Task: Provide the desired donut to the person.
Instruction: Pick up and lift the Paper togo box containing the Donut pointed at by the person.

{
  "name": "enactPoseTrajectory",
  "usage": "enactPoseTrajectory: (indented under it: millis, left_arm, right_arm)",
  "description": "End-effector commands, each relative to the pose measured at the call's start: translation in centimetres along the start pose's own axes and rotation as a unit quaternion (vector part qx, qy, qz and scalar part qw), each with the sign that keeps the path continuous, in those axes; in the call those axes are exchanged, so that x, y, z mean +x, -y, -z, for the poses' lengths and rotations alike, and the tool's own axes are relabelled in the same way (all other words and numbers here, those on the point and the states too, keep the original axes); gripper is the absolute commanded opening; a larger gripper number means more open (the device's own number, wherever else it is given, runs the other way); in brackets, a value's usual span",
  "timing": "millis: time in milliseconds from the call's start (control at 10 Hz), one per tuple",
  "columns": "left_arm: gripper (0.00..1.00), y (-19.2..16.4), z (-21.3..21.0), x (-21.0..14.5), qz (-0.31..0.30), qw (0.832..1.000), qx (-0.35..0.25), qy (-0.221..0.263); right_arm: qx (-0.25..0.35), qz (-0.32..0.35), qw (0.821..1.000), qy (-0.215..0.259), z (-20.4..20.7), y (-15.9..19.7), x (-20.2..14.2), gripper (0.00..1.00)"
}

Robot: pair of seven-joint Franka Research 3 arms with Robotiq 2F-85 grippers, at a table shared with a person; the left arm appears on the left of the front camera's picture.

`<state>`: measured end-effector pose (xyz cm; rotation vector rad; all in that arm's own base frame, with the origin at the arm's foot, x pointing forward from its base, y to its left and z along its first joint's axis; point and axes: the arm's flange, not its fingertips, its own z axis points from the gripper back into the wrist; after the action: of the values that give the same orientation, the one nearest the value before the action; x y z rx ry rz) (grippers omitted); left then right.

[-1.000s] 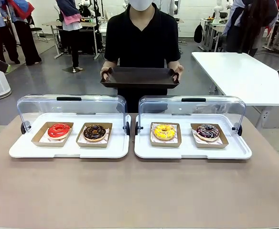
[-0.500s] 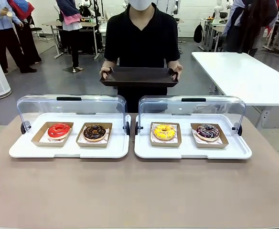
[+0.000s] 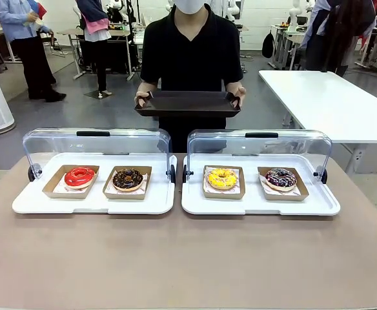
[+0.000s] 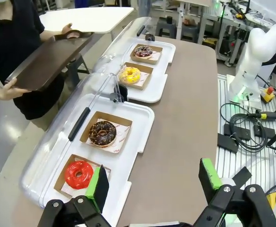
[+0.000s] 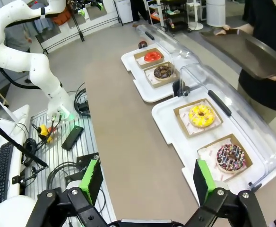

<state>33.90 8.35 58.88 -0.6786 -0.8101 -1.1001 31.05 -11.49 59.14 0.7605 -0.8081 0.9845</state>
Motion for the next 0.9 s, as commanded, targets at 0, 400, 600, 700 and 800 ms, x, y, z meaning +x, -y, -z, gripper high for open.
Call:
enactPoseTrajectory:
  millis: [0, 400, 600, 700, 800]
  left_arm:
    - [1.00, -0.27, -0.39, 0.33, -0.001, 1.000, -0.008, 0.001]
    - [1.00, -0.27, -0.39, 0.33, -0.001, 1.000, -0.008, 0.001]
    - [1.00, -0.27, -0.39, 0.33, -0.001, 1.000, -0.008, 0.001]
    - [1.00, -0.27, -0.39, 0.33, -0.001, 1.000, -0.008, 0.001]
    - [1.00, -0.27, -0.39, 0.33, -0.001, 1.000, -0.008, 0.001]
  right_arm:
    - [0.007, 0.000, 1.000, 0.010, -0.02, 0.16, -0.05, 1.00]
    - [0.007, 0.000, 1.000, 0.010, -0.02, 0.16, -0.05, 1.00]
    - [0.007, 0.000, 1.000, 0.010, -0.02, 0.16, -0.05, 1.00]
    - [0.007, 0.000, 1.000, 0.010, -0.02, 0.16, -0.05, 1.00]
    - [0.007, 0.000, 1.000, 0.010, -0.02, 0.16, -0.05, 1.00]
